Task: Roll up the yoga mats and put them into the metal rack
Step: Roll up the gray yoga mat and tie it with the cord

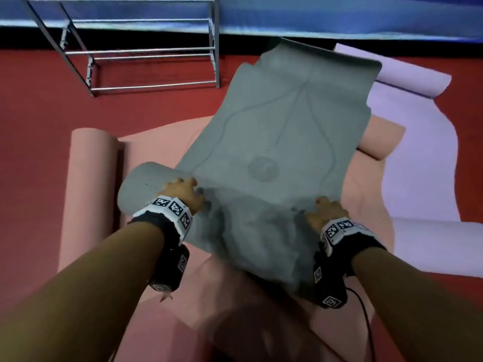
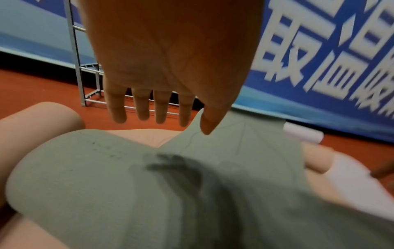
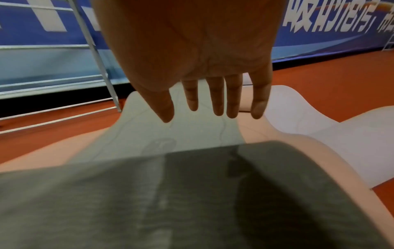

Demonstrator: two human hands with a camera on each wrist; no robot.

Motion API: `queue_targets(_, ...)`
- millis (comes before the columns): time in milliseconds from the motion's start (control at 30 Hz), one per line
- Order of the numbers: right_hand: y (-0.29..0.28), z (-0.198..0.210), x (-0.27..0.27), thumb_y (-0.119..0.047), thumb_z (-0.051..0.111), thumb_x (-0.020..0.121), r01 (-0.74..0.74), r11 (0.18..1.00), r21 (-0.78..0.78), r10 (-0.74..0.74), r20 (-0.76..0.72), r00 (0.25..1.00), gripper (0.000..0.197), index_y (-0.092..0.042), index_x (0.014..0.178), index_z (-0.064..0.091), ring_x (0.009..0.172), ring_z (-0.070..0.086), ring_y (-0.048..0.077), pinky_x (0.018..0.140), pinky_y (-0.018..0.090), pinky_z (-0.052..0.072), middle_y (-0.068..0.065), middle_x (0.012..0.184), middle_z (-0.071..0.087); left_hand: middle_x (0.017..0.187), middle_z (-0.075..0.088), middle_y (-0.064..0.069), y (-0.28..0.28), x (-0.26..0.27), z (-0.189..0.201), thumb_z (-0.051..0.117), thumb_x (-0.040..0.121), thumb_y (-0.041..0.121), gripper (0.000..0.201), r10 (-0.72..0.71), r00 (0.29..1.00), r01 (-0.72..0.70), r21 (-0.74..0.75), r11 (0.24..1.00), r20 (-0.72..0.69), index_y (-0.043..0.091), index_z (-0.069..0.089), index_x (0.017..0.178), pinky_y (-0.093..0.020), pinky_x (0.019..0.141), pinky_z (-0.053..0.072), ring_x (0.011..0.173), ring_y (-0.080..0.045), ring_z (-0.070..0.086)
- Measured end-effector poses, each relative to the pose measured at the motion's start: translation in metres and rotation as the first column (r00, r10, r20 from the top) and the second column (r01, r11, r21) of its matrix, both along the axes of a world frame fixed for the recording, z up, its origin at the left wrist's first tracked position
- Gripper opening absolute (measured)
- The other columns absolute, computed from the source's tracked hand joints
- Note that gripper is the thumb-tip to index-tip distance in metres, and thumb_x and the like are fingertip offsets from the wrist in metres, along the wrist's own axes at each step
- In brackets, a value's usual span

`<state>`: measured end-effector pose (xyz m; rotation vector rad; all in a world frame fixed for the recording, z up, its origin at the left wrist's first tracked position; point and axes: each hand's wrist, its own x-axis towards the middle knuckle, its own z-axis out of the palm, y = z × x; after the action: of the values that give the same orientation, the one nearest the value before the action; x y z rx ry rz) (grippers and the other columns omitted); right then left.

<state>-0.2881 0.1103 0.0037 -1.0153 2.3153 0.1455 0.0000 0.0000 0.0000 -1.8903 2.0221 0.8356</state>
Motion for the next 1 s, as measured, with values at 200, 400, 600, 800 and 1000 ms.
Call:
queue_targets(200, -0.009, -0.073, -0.011, -0.073, 0.054, 0.079, -0.003, 0.981, 0.194, -0.005, 0.037, 0.999, 0.084, -0.030, 0.149, 0.033, 0.140, 0.034, 0.035, 0.115, 0.042, 0.030, 0.008, 0.157, 0.030, 0.164, 0.002, 0.002, -0.013, -0.006, -0.080, 0.068, 0.079, 0.051, 0.089, -0.315, 0.946, 0.316, -0.007, 0.949, 0.076, 0.043, 0.017, 0.151, -0.059, 0.115, 0.012, 0.150, -0.028, 0.000)
queue_targets(400, -0.021, -0.083, -0.011, -0.076, 0.072, 0.059, -0.180, 0.953, 0.244, 0.126, 0.224, 0.967, 0.114, -0.029, 0.153, 0.027, 0.146, 0.027, 0.025, 0.114, 0.027, 0.028, 0.006, 0.159, 0.027, 0.161, -0.001, -0.005, -0.006, -0.020, -0.107, 0.080, 0.065, 0.037, 0.122, -0.510, 0.827, 0.495, 0.122, 0.860, 0.235, 0.049, -0.007, 0.150, -0.071, 0.109, 0.008, 0.149, -0.032, -0.002)
queue_targets(600, -0.012, -0.084, 0.019, -0.073, 0.084, 0.036, -0.327, 0.893, 0.308, 0.262, 0.233, 0.936, 0.116, -0.030, 0.138, 0.047, 0.129, 0.047, 0.024, 0.101, 0.031, 0.042, 0.000, 0.141, 0.048, 0.156, 0.008, -0.011, 0.019, -0.009, -0.098, 0.084, 0.064, 0.035, 0.119, -0.536, 0.779, 0.536, 0.097, 0.839, 0.326, 0.033, 0.005, 0.152, -0.073, 0.109, 0.007, 0.146, -0.034, 0.006)
queue_targets(800, 0.017, -0.077, 0.042, -0.055, 0.091, 0.049, -0.365, 0.910, 0.196, 0.325, 0.209, 0.922, 0.115, -0.023, 0.145, 0.036, 0.126, 0.051, 0.024, 0.103, 0.032, 0.042, 0.001, 0.141, 0.050, 0.162, 0.000, -0.006, 0.045, -0.002, -0.090, 0.079, 0.069, 0.028, 0.115, -0.517, 0.812, 0.509, 0.102, 0.855, 0.271, 0.019, 0.000, 0.153, -0.068, 0.113, 0.008, 0.150, -0.029, 0.001)
queue_targets(1000, 0.006, 0.010, 0.055, -0.064, 0.074, 0.069, -0.566, 0.813, 0.132, 0.574, -0.029, 0.818, 0.081, -0.035, 0.140, 0.046, 0.124, 0.055, 0.023, 0.100, 0.033, 0.043, -0.001, 0.134, 0.059, 0.156, 0.014, -0.006, 0.039, -0.008, -0.017, 0.081, 0.065, 0.044, 0.115, -0.423, 0.883, 0.435, -0.016, 0.900, 0.203, 0.030, 0.008, 0.152, -0.067, 0.112, 0.008, 0.148, -0.029, 0.004)
